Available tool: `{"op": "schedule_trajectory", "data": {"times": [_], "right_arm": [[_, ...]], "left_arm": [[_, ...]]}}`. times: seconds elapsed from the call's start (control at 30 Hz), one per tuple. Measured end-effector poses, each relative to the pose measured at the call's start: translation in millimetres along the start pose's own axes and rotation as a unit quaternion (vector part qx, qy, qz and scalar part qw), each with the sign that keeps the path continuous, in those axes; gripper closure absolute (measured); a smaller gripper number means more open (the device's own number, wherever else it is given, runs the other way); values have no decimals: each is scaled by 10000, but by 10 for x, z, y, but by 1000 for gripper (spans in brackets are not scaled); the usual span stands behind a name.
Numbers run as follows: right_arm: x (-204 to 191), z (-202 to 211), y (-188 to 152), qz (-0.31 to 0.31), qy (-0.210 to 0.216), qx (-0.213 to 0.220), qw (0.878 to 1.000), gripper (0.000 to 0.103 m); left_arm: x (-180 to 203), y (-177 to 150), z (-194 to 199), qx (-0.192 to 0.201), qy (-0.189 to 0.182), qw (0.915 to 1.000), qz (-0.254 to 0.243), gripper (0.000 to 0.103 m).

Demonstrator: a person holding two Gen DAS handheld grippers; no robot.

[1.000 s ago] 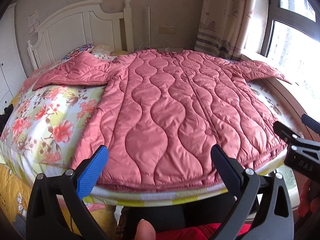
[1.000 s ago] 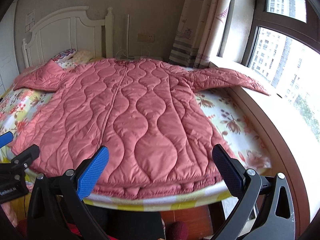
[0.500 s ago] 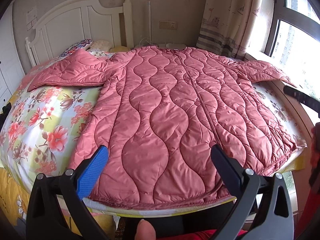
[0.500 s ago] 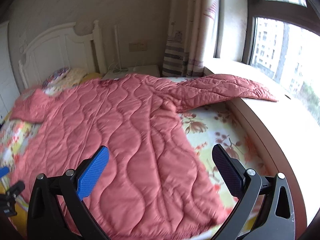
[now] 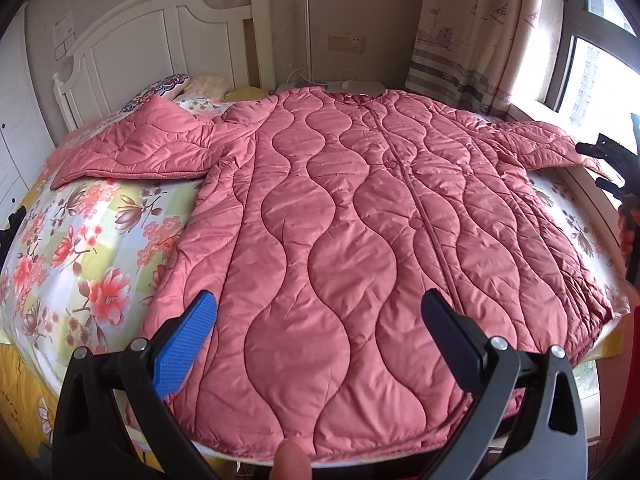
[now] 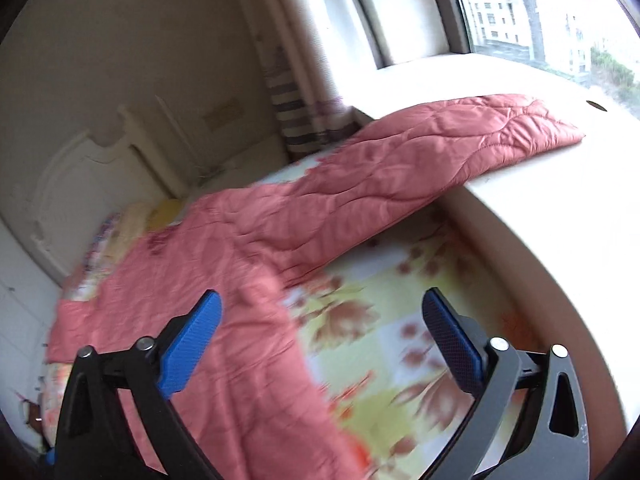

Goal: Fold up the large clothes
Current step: 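Grasp the coat sleeve with the right gripper and lift it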

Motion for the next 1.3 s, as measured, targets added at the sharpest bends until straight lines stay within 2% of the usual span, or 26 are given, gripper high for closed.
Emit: {"op": "schedule_trajectory", "data": {"times": [0.1, 0.17, 0.23, 0.3, 0.53, 0.7, 0.77, 0.9, 0.97, 1.0, 1.1, 1.2, 1.27, 1.3], "right_arm": [[27, -326, 104, 89, -97, -349, 9993, 18], [59, -526, 159, 111, -145, -548, 9983, 30], [108, -694, 198, 109, -315, -701, 9970, 35], [187, -819, 250, -74, -179, -816, 9965, 43], [518, -958, 419, -980, 71, -830, 9917, 45], [650, -954, 570, -1151, -130, -533, 9918, 46], [692, -967, 650, -1338, 27, -447, 9900, 56], [714, -1040, 756, -1516, 186, -249, 9880, 66], [714, -1028, 803, -1485, 167, -16, 9888, 84], [706, -1002, 819, -1457, 169, 51, 9892, 86], [507, -816, 914, -923, -179, 402, 9948, 89], [-17, -562, 1074, 73, -756, 882, 9932, 90], [-586, -374, 1111, 1151, -1275, 1279, 9768, 90], [-1028, -299, 1059, 1986, -1583, 1540, 9549, 90]], "left_arm": [[-25, 59, -77, 0, 65, 10000, 48, 2], [-40, 76, -116, -3, 96, 9999, 74, 2], [-58, 97, -173, -61, 102, 9999, 100, 2], [-70, 112, -220, -99, 138, 9998, 99, 2], [-112, 178, -336, -163, 205, 9996, 119, 2], [-111, 185, -407, -233, 230, 9994, 98, 2], [-99, 176, -420, -258, 240, 9994, 74, 2], [-100, 169, -429, -266, 250, 9993, 84, 2], [-112, 161, -435, -283, 285, 9992, 89, 2], [-124, 156, -434, -287, 303, 9991, 89, 2], [-210, 144, -437, -292, 348, 9989, 146, 2], [-329, 128, -445, -309, 348, 9986, 267, 2], [-416, 121, -454, -311, 327, 9983, 358, 2], [-458, 119, -455, -307, 315, 9982, 406, 2]]}}
Point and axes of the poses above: each gripper's, at about its wrist camera, not at the fingertips, and z roughly against the way its jaws point, x to its right, y to its top, the point moved 2 cm from there along -z, roughly the way its jaws point, and after that the axes turned 3 degrees about -z, right-handed, at the moved point
